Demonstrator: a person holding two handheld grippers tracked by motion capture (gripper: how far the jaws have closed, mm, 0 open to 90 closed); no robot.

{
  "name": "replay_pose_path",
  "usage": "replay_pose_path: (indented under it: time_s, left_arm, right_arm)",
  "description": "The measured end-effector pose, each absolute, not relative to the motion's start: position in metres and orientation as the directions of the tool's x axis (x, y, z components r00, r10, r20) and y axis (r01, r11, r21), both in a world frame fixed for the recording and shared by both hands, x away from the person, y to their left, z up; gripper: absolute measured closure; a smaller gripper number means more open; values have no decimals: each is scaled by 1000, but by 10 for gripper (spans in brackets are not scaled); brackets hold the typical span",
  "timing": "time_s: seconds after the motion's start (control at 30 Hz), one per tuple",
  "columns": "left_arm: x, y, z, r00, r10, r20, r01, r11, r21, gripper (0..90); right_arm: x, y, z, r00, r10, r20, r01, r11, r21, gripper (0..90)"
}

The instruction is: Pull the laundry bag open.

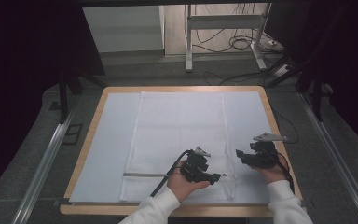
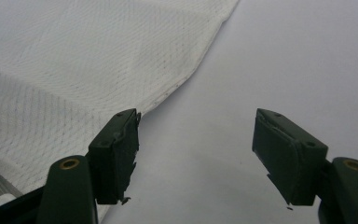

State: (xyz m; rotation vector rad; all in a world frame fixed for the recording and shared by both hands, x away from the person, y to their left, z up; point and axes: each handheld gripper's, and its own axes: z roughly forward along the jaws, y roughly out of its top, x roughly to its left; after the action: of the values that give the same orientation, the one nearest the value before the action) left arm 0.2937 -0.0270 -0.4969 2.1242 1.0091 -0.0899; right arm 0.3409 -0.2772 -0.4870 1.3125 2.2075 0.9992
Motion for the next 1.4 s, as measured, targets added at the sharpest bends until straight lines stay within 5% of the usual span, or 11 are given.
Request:
replay_pose_path:
  time_s: [1.0, 1.4]
  left_arm:
    - [309, -47, -513, 613, 617, -493, 776, -352, 524, 587]
    - [311, -53, -517, 614, 624, -484, 773, -352, 527, 664]
  right_arm:
    - [340, -282, -484, -451, 892, 11, 583, 286, 761, 307]
    - [340, -283, -484, -446, 895, 6, 577, 282, 767, 307]
